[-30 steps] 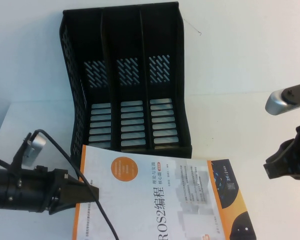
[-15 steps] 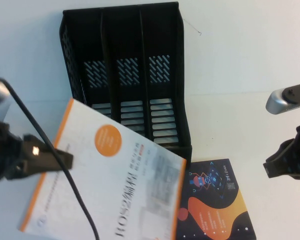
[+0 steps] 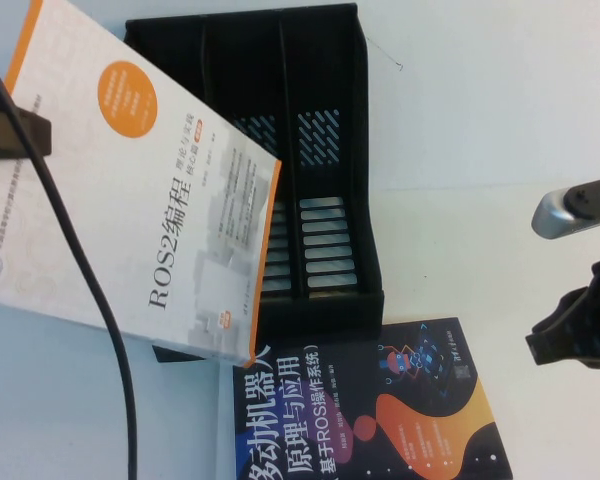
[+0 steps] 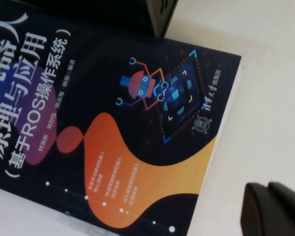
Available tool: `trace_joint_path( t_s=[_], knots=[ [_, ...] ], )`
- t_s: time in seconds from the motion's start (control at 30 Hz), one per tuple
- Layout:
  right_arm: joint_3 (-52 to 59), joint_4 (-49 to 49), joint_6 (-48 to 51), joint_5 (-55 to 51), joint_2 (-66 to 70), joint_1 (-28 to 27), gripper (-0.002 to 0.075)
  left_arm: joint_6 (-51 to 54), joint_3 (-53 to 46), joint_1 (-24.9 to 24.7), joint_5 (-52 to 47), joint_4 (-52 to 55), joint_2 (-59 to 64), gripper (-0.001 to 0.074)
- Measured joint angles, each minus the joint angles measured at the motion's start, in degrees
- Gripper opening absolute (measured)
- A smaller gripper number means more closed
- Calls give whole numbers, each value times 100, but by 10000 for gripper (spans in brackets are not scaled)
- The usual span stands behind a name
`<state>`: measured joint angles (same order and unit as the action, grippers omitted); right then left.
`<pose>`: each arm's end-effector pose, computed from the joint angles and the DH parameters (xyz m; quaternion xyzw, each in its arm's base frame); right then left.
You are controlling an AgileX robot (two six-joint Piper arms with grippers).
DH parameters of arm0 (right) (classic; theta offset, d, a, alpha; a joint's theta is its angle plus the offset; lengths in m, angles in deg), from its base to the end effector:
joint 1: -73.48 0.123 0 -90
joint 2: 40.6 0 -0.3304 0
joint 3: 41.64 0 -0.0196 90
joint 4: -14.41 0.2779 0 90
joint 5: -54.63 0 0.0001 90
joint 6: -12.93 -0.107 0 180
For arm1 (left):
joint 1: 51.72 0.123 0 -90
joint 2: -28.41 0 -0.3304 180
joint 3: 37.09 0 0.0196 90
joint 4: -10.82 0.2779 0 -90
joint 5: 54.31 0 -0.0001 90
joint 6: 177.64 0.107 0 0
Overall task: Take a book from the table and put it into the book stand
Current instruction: Place the book on the book shelf
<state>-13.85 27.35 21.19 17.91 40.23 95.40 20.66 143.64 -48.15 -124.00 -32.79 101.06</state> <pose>0.2528 0.1172 0.2925 -0.1831 0.9330 0.1258 0.2830 0.2212 -0.0556 0.4856 0.1052 0.8705 -0.3067 0.3702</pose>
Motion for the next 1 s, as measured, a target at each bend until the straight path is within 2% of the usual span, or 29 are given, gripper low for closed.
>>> trace_joint_path(
  t_s=[1.0],
  knots=[
    [176,99,-5,80,0,0,-1,-785,2030,0,492,895,2207,106]
  ],
)
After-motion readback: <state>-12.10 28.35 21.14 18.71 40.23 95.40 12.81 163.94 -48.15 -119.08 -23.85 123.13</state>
